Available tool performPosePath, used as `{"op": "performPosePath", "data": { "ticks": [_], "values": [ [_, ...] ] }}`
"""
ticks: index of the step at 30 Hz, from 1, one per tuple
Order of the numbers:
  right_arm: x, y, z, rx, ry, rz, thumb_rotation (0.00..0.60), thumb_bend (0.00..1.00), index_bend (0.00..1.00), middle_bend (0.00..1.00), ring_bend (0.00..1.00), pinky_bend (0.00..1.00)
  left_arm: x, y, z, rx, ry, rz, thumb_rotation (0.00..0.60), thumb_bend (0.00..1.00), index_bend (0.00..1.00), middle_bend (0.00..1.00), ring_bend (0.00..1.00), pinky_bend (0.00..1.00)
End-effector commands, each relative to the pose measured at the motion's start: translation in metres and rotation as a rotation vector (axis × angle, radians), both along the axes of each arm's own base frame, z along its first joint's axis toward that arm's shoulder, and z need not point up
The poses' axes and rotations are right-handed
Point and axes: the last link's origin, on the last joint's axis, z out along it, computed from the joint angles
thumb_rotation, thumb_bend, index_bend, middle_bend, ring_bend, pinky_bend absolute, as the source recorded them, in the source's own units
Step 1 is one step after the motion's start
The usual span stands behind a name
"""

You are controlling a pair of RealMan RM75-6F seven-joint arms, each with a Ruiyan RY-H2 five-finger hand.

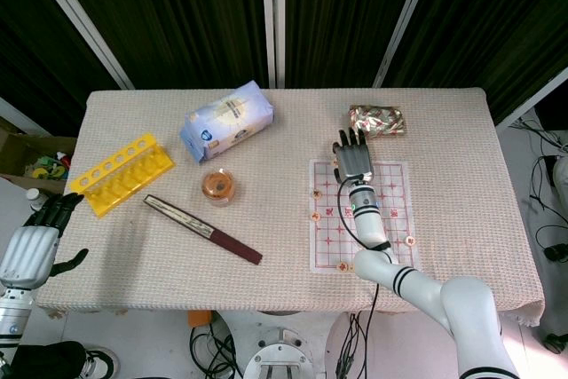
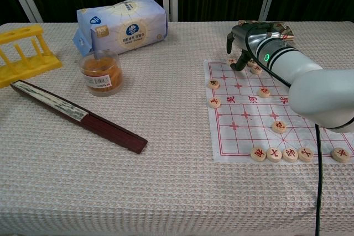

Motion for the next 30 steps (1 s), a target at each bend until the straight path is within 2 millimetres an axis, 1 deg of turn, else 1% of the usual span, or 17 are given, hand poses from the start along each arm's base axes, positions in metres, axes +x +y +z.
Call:
{"op": "performPosePath", "data": {
  "ticks": [1, 12, 16, 19, 27, 30],
  "values": [
    [-0.001, 0.000, -0.001, 0.004, -0.003, -0.008, 0.600, 0.32, 0.39, 0.12, 0.00, 0.00, 0.000, 0.000, 0.001, 0.003, 0.000, 0.000, 0.600, 0.22, 0.10, 0.10, 0.06, 0.28],
    [-0.001, -0.001, -0.005, 0.020, 0.006, -0.014, 0.600, 0.33, 0.45, 0.12, 0.00, 0.00, -0.001, 0.001, 0.001, 0.001, -0.004, 0.003, 0.600, 0.22, 0.10, 0.10, 0.06, 0.28],
    [-0.002, -0.001, -0.004, 0.012, 0.012, -0.010, 0.600, 0.33, 0.51, 0.12, 0.00, 0.00, -0.001, 0.001, 0.001, 0.000, -0.003, 0.003, 0.600, 0.22, 0.10, 0.10, 0.06, 0.28],
    [-0.002, -0.002, -0.003, 0.008, 0.004, -0.011, 0.600, 0.33, 0.53, 0.12, 0.00, 0.00, -0.001, 0.002, 0.001, -0.002, -0.002, 0.004, 0.600, 0.22, 0.10, 0.10, 0.06, 0.28],
    [-0.003, -0.008, 0.013, -0.021, -0.032, -0.014, 0.600, 0.34, 0.54, 0.13, 0.00, 0.00, -0.001, 0.002, 0.000, -0.006, 0.003, 0.005, 0.600, 0.22, 0.10, 0.10, 0.06, 0.28],
    [-0.005, -0.009, 0.020, -0.031, -0.020, -0.016, 0.600, 0.34, 0.55, 0.13, 0.00, 0.00, 0.000, 0.002, 0.000, -0.003, 0.004, 0.003, 0.600, 0.22, 0.10, 0.10, 0.06, 0.28]
  ]
}}
